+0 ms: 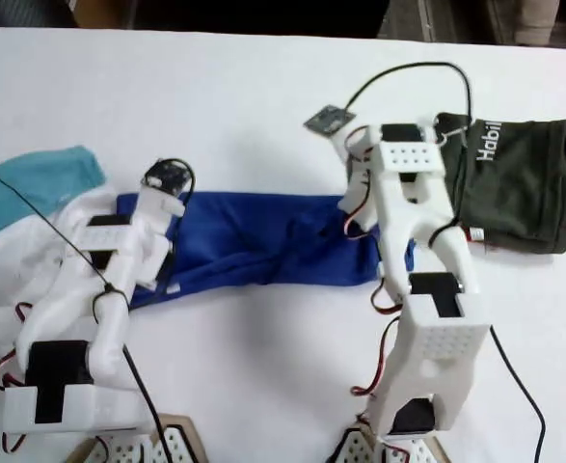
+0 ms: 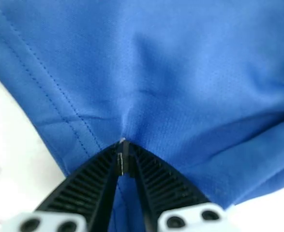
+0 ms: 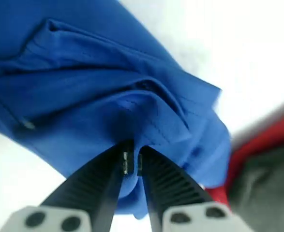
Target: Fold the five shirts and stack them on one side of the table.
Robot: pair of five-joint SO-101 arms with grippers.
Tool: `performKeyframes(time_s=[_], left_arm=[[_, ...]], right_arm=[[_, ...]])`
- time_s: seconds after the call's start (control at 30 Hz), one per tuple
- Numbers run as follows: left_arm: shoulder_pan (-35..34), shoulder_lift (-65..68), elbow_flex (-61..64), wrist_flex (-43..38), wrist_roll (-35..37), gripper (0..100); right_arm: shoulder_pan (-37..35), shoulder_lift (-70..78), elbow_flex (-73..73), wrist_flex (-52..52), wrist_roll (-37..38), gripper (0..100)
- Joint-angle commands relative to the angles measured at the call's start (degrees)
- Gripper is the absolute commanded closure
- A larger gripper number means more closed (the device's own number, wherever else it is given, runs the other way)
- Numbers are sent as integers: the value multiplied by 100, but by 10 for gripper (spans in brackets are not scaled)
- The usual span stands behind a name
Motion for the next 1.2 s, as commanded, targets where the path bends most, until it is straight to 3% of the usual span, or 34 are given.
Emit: performKeyframes(time_s=[0.0, 0.23, 0.47, 0.53, 0.73, 1.0, 1.17], left_arm=[[97, -105, -31, -114, 18, 976], [97, -105, -31, -114, 18, 976], [97, -105, -31, -114, 18, 976], [97, -105, -31, -114, 18, 976], [97, -105, -31, -114, 18, 976], [97, -105, -31, -114, 18, 976], [97, -105, -31, -114, 18, 976]], right_arm=[[251, -725, -457, 251, 26, 978], [242, -1068, -510, 567, 369, 978], [-523, -664, -123, 356, 360, 976], [-655, -435, -123, 356, 360, 936], [-532, -92, -229, 374, 378, 693], [-207, -901, -624, 549, 343, 687], [13, -629, -589, 286, 9, 691]])
